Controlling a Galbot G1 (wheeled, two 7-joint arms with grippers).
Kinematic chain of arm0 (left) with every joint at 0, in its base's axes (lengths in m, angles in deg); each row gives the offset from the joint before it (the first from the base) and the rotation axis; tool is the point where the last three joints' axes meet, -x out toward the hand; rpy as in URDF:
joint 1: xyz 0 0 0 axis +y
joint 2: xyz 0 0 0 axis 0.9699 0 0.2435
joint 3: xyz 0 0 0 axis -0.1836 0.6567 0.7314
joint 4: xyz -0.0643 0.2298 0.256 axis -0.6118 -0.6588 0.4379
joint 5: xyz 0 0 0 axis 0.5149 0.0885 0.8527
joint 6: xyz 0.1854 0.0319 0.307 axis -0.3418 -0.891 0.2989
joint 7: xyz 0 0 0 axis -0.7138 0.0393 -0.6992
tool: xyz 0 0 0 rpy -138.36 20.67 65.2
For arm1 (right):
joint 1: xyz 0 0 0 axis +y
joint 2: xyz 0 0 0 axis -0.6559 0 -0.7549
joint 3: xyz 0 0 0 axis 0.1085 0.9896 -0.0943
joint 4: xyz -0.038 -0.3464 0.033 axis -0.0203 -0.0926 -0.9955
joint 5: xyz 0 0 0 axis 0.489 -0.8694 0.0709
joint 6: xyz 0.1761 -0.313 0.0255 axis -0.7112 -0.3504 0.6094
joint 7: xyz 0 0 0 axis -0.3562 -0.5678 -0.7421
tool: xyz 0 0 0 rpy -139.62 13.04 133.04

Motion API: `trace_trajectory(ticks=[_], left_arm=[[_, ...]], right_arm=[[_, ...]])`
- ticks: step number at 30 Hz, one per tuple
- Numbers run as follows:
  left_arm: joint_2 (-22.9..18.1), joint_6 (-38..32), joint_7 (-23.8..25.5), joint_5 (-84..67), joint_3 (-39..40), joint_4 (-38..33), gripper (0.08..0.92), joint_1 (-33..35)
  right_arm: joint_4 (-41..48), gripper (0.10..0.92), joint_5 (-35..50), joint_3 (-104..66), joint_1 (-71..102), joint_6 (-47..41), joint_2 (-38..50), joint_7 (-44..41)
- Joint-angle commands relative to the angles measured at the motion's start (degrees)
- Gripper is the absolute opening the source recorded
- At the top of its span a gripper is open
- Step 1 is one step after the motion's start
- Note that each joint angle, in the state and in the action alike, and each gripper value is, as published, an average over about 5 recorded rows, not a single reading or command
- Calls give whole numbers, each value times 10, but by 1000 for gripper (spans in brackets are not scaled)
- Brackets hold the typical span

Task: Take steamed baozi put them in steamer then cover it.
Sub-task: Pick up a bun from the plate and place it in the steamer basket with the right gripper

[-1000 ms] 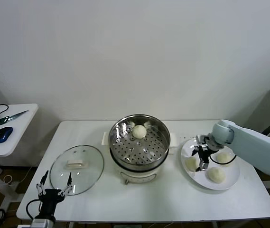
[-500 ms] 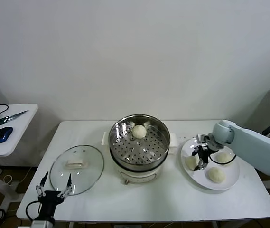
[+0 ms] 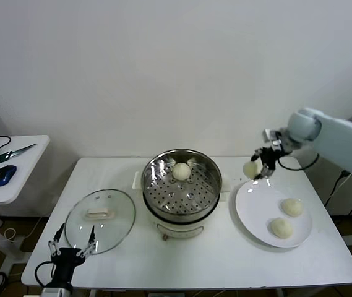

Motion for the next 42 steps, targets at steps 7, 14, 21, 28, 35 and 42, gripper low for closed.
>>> trace_trajectory(ticks=[7, 14, 21, 28, 35, 42], left_arm=[[1, -7, 7, -4, 8, -8, 823, 3], [3, -7, 14, -5, 7, -10, 823, 4], [5, -9, 20, -8, 5, -7, 823, 3], [9, -9, 19, -11, 1, -3, 823, -2], [6, -8, 19, -9, 2, -1, 823, -5], [7, -10, 17, -9, 2, 4, 823, -4]], right_arm=[[-59, 704, 231, 62, -112, -97, -180, 100], [-49, 704, 237, 75, -58, -121, -268, 139], [-12, 704, 218, 103, -3, -117, -325, 140], [15, 706, 199, 106, 40, -116, -342, 142], [33, 705, 178, 101, 71, -116, -345, 145], [36, 743, 170, 94, 78, -120, -342, 148]])
